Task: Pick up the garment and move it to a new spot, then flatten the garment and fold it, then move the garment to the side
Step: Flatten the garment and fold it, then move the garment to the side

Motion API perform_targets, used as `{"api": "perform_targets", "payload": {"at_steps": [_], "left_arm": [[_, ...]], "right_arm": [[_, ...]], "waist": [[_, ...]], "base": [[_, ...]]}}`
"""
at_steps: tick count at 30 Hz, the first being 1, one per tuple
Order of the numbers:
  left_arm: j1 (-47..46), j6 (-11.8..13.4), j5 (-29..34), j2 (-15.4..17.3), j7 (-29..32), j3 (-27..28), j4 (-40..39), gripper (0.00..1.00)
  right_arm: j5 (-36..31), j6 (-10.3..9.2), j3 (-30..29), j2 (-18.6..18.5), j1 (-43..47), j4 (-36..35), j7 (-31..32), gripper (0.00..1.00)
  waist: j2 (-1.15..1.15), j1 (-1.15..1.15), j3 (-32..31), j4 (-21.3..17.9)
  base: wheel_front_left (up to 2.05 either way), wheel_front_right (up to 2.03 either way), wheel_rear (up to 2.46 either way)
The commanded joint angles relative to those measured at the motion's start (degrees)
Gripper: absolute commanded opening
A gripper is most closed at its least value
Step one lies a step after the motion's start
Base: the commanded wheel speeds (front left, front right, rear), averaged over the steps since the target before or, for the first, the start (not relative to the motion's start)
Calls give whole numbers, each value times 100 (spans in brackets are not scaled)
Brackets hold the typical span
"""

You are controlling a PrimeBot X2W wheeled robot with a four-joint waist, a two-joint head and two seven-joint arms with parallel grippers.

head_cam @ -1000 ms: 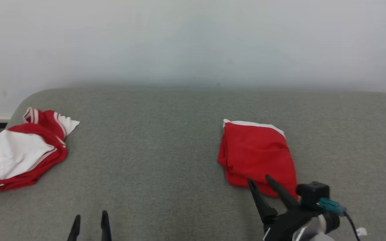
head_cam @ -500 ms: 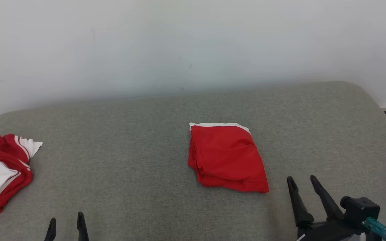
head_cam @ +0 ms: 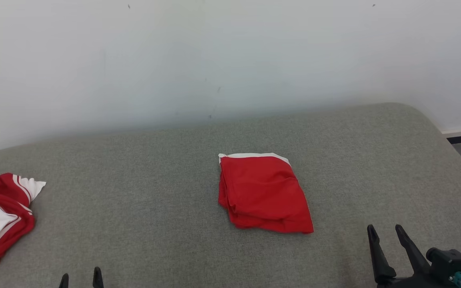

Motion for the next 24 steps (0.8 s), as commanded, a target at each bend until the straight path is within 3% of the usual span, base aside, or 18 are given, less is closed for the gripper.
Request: {"api": "perform_targets", "payload": {"at_steps": [1, 24], "left_arm": [[15, -30, 61, -4, -18, 31, 42, 100], [148, -54, 104, -4, -18, 245, 73, 100]], "right_arm": [[26, -12, 9, -63, -3, 70, -31, 100], [151, -12, 363, -101, -200, 514, -97, 100]], "waist": [[0, 0, -40, 22], [0, 0, -64, 48]], "base": [[0, 0, 0], [0, 0, 0]]}}
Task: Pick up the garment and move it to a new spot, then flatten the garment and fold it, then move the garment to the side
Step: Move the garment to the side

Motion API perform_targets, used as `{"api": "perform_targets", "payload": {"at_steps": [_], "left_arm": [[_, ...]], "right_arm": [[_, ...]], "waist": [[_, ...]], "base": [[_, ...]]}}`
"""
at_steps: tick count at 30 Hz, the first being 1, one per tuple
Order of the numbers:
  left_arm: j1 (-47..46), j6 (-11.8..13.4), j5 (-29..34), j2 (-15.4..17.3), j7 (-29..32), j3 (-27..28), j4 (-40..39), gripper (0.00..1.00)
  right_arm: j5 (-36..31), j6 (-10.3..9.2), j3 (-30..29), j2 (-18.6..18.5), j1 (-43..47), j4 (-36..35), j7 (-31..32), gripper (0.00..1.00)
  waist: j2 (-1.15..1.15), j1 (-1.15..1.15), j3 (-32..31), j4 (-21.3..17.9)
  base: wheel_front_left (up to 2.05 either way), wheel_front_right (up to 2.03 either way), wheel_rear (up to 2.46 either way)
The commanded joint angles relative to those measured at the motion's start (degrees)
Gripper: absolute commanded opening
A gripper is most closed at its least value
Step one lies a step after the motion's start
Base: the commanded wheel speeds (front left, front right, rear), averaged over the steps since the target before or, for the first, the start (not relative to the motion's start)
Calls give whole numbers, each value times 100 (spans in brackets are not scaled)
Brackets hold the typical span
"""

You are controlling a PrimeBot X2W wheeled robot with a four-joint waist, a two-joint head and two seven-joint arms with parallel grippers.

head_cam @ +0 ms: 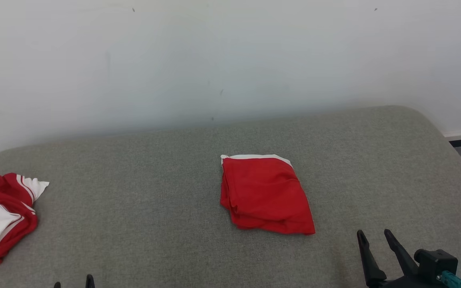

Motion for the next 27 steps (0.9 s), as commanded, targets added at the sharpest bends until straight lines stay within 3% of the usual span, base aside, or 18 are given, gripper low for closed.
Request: {"api": "perform_targets", "payload": {"at_steps": [1, 16, 27], "left_arm": [[26, 7, 23, -7, -18, -18, -25, 100], [-72, 34, 3, -7, -18, -151, -12, 100], [-456, 9, -26, -6, -18, -507, -88, 100]], "right_arm": [[25, -12, 2, 7, -47, 11, -11, 100], [96, -12, 78, -75, -531, -118, 318, 100], [510, -12, -147, -416, -1928, 279, 2827, 100]], "waist": [[0, 0, 16, 0], [0, 0, 206, 98], [0, 0, 754, 619]], "base": [[0, 0, 0], [0, 0, 0], [0, 0, 0]]}}
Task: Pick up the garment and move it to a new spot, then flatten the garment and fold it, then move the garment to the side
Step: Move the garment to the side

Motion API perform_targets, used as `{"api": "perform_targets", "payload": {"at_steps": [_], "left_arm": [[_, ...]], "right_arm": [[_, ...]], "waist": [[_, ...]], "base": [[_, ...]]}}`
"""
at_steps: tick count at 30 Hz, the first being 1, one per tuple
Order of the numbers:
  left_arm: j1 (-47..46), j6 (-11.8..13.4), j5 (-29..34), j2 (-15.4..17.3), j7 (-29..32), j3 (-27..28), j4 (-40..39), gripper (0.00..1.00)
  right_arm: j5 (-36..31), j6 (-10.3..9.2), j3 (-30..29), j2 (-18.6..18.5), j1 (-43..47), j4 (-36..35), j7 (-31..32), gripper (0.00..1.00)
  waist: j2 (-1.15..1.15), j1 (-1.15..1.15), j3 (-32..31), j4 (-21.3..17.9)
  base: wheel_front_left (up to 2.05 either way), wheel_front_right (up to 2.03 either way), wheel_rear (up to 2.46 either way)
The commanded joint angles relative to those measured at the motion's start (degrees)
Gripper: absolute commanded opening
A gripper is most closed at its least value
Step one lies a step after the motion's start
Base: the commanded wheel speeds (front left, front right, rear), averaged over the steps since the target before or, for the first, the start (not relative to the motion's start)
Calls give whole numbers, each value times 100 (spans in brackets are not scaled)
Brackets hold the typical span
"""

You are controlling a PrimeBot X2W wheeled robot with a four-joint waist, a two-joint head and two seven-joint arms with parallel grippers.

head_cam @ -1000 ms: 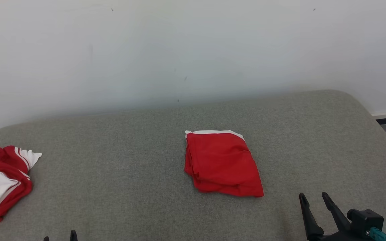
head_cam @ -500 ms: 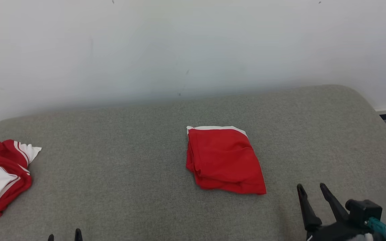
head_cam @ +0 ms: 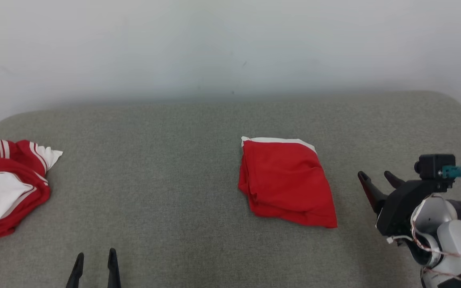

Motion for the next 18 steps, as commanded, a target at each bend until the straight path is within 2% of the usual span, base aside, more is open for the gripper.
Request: {"api": "perform_targets", "payload": {"at_steps": [1, 5, 10, 18], "left_arm": [[-180, 3, -25, -6, -18, -94, -59, 100], [-393, 39, -75, -5, -18, -275, -158, 100], [-698, 87, -87, -4, -18, -513, -285, 100], [-920, 141, -96, -5, -18, -722, -444, 100]], "right_arm": [[22, -11, -88, -68, -268, 100, 407, 100], [160, -12, -250, 5, -814, 214, 1186, 100], [-190, -12, -606, -33, -1264, 493, 2028, 100], [-542, -12, -1064, 199, -1426, 690, 2597, 100]], "waist": [[0, 0, 383, 335], [0, 0, 754, 580], [0, 0, 1136, 928], [0, 0, 1414, 1186]], "base": [[0, 0, 0], [0, 0, 0], [0, 0, 0], [0, 0, 0]]}}
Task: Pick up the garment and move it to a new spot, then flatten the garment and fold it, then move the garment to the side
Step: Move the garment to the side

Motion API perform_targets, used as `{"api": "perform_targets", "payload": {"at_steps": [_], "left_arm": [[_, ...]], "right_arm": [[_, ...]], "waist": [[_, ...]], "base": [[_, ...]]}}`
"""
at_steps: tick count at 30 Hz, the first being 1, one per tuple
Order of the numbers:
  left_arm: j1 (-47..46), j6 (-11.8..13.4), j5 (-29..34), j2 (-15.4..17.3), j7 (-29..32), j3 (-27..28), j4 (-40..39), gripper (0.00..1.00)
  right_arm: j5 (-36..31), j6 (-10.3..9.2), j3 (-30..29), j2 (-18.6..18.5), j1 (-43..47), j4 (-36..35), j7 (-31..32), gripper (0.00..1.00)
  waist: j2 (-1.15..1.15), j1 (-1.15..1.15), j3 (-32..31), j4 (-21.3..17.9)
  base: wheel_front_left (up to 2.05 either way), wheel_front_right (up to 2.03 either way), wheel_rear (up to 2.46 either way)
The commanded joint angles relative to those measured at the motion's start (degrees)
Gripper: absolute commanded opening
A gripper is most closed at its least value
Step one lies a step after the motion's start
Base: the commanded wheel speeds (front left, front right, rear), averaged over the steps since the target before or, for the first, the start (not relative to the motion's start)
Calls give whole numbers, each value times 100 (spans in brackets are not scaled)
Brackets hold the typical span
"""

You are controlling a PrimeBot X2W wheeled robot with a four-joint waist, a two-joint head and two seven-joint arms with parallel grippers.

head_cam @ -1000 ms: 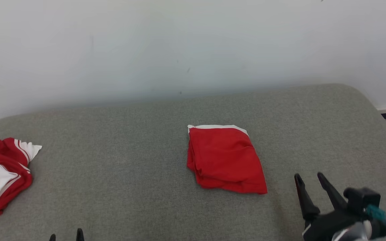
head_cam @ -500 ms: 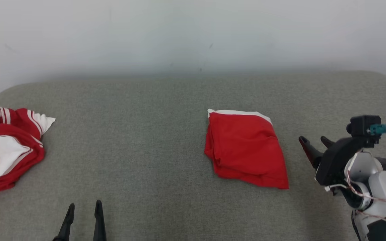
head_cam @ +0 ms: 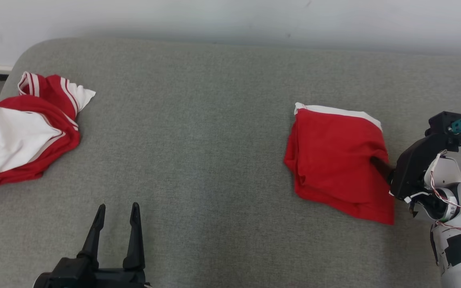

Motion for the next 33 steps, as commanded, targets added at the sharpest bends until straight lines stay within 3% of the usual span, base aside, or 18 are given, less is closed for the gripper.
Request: {"api": "perform_targets", "payload": {"at_steps": [1, 9, 12, 17, 23, 33], "left_arm": [[-69, -1, -1, -5, -18, -15, -41, 100], [-112, 46, -3, -6, -18, -102, -61, 100], [-110, 32, 23, -5, -18, -113, -56, 100], [-142, -14, 84, -6, -18, -82, -165, 100], [-254, -86, 169, -5, -18, -56, -408, 100], [-528, -246, 534, 14, -18, -32, -650, 100]], "right_arm": [[-41, -12, -63, 40, -42, 32, 64, 100], [-386, -12, -220, 259, 150, 182, 482, 100], [-408, -12, -82, 240, 199, 95, 586, 0], [-349, -12, 397, -124, 157, -338, 687, 0], [-193, -12, 1198, -670, -57, -832, 555, 0], [-279, -12, 2177, -1750, -218, -852, -498, 0]], "waist": [[-1, -1, 272, 256], [-1, -1, 388, 319], [-1, -1, 405, 279], [-1, -1, 485, 8], [-1, -1, 683, -597], [-1, -1, 999, -1603]], "base": [[0, 0, 0], [0, 0, 0], [0, 0, 0], [0, 0, 0], [0, 0, 0], [0, 0, 0]]}}
